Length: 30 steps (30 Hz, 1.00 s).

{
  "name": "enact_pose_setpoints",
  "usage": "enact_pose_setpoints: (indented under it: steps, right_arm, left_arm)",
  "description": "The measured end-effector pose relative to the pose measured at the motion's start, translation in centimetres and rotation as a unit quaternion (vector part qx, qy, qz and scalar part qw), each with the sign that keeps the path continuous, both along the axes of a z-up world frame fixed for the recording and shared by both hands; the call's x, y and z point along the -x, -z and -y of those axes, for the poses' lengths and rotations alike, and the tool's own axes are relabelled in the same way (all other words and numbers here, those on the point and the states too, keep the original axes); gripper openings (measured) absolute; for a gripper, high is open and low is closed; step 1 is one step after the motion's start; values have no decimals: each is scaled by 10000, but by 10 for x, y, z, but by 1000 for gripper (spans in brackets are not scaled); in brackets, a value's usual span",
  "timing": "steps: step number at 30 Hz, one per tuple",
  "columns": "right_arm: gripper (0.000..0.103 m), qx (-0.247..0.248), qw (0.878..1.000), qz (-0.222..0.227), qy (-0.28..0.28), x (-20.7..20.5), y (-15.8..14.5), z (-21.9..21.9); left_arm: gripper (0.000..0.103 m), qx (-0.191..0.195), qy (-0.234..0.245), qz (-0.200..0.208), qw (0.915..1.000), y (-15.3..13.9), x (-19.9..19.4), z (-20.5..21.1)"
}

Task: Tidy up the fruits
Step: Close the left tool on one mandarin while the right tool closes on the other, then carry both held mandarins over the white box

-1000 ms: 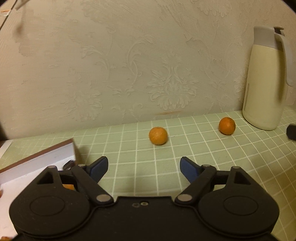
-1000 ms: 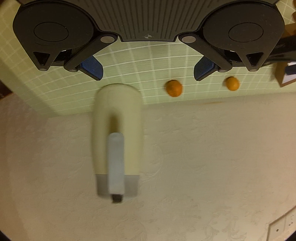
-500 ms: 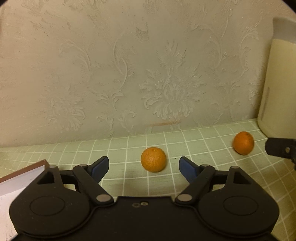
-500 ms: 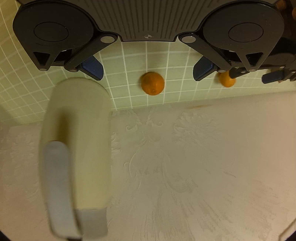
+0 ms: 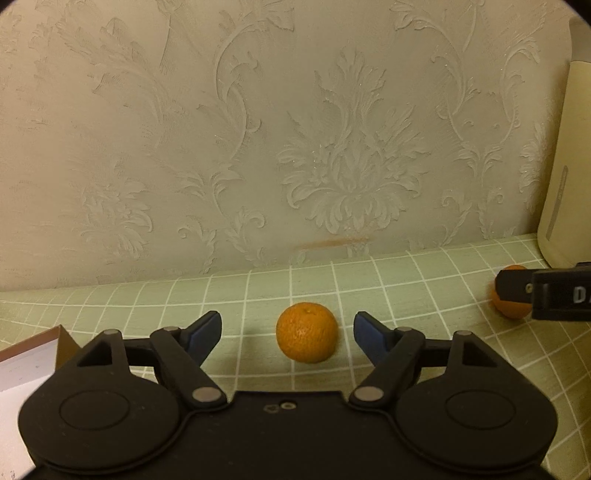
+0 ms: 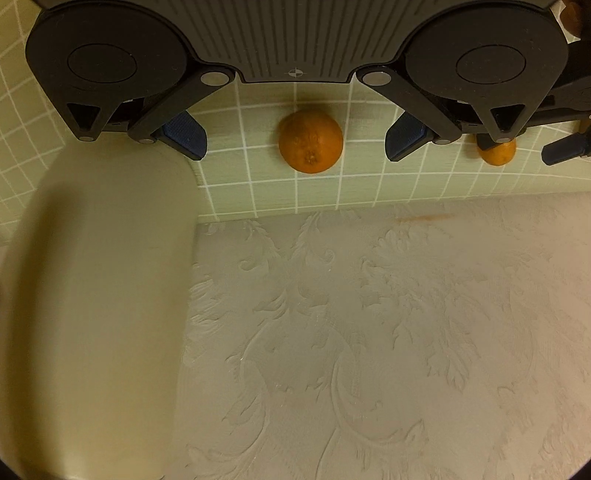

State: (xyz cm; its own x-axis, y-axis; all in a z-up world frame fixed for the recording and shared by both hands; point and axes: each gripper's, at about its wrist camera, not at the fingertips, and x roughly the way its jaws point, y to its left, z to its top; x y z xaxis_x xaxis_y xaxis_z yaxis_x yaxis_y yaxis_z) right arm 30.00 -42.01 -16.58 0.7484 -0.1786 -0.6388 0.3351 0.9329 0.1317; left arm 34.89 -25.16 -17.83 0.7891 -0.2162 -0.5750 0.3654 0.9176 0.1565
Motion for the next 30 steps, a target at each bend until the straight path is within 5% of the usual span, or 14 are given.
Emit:
enact_pose_setpoints:
  steps: [2,8,14,30]
  right_arm:
    - [66,-76,9999,-134,-75,-8,5,2]
    - [66,-108,9996,-253,-106,-19,19,6]
    - [43,-54,9995,-218,-219,-25,22,4]
    - [42,-239,9989,169,-363,6,-15,-18]
  left_arm:
    - [68,-8,-24,-37,10000,2,-5,1]
    - [48,67,-7,-239,9997,10,-14,3]
    - [29,149,97,-246,9995,10,-14,2]
    - [28,358,-154,-71,9992,-25,25,-35]
